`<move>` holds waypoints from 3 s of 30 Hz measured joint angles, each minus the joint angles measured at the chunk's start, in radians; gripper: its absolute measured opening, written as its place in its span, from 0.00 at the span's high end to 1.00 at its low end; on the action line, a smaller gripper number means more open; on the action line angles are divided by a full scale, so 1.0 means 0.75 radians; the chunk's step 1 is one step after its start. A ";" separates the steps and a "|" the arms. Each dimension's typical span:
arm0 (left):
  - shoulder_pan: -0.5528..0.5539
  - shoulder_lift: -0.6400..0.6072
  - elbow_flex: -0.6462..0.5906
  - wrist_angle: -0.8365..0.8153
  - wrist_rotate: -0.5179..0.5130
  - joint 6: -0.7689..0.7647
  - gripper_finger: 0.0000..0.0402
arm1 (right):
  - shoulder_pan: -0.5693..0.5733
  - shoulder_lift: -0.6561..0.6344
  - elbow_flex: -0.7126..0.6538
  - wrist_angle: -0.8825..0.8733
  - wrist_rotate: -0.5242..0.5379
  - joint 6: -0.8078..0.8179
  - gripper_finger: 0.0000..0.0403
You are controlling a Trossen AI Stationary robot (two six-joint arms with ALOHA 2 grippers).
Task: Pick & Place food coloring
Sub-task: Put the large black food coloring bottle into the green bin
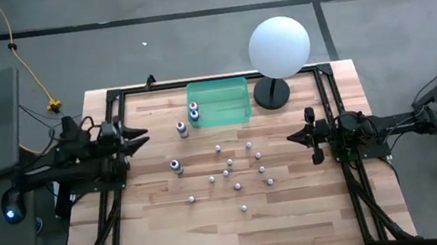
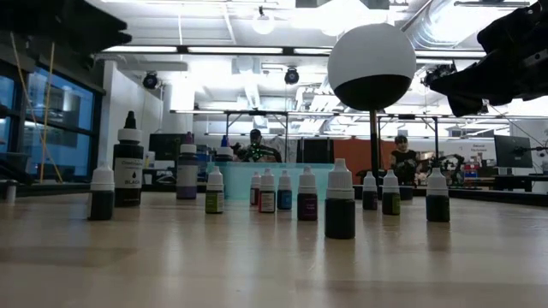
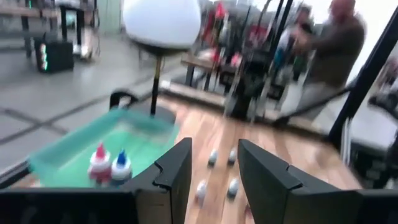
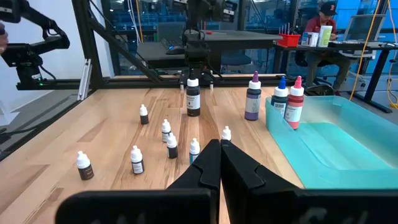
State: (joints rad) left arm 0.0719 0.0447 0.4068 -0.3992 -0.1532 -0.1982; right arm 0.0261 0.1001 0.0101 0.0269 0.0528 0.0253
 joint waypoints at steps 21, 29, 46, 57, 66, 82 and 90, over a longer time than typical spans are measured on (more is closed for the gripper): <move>-0.001 1.218 0.815 -0.945 0.160 0.014 0.26 | 0.000 -0.001 0.000 0.000 -0.001 0.000 1.00; -0.001 1.535 1.114 -1.166 0.359 0.210 0.25 | 0.000 -0.001 0.000 0.000 0.000 0.000 1.00; -0.029 1.561 0.871 -0.917 0.319 0.408 0.25 | 0.000 -0.002 0.000 0.001 0.000 0.000 1.00; -0.101 1.562 0.708 -0.698 0.283 0.409 0.25 | 0.000 -0.002 0.000 0.001 0.000 0.000 1.00; -0.114 1.562 0.607 -0.588 0.244 0.386 0.25 | 0.001 -0.002 0.000 0.001 0.000 0.000 1.00; -0.114 1.581 0.554 -0.487 0.227 0.348 0.29 | 0.000 -0.002 0.000 0.001 0.000 0.000 1.00; -0.114 1.608 0.555 -0.495 0.261 0.344 0.43 | 0.001 -0.002 0.000 0.001 -0.001 0.000 1.00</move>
State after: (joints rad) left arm -0.0135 1.2506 0.8227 -0.7703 0.0428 0.0597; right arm 0.0265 0.0986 0.0101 0.0273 0.0525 0.0254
